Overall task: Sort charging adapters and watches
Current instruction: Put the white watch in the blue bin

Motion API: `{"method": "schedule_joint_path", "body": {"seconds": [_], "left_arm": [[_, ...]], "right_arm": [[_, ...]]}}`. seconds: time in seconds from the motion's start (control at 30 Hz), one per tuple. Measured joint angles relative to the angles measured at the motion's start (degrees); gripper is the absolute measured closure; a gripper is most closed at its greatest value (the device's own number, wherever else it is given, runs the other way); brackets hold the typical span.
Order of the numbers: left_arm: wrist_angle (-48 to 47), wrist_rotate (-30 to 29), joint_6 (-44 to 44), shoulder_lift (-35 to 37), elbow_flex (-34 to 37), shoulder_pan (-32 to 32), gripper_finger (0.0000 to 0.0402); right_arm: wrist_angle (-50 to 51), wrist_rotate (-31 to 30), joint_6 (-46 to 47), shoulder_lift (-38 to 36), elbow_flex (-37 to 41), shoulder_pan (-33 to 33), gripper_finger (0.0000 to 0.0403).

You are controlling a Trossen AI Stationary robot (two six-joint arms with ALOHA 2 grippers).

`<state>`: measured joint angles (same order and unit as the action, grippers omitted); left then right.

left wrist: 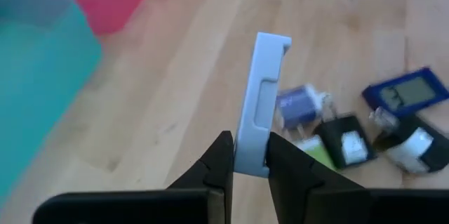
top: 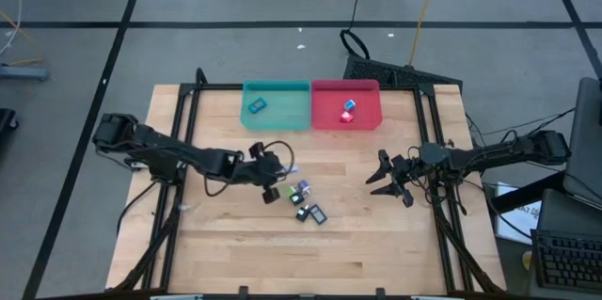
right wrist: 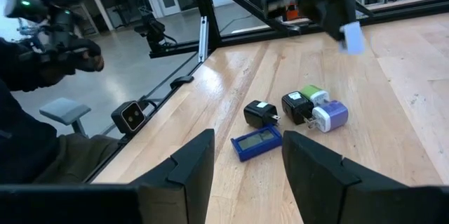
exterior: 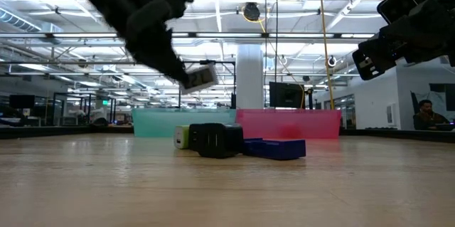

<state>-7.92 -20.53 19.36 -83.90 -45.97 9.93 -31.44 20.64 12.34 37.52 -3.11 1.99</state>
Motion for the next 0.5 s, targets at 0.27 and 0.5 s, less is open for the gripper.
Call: {"method": "schedule_joint_path", "body": {"seconds": [0.27,0.5], "left_arm": [[9.77,-4.4,3.19,9.14,11.39,-4.83,0.0337],[9.75,-8.3,2.12,15.68,11.95,-13.65,0.0343]], "right_arm": [[-0.04,-1.52,-0.2,0.0,0.0,-0.01,0.0248],[0.0,-2.7,-0.08,0.0,0.0,0.01,0.0248]]}}
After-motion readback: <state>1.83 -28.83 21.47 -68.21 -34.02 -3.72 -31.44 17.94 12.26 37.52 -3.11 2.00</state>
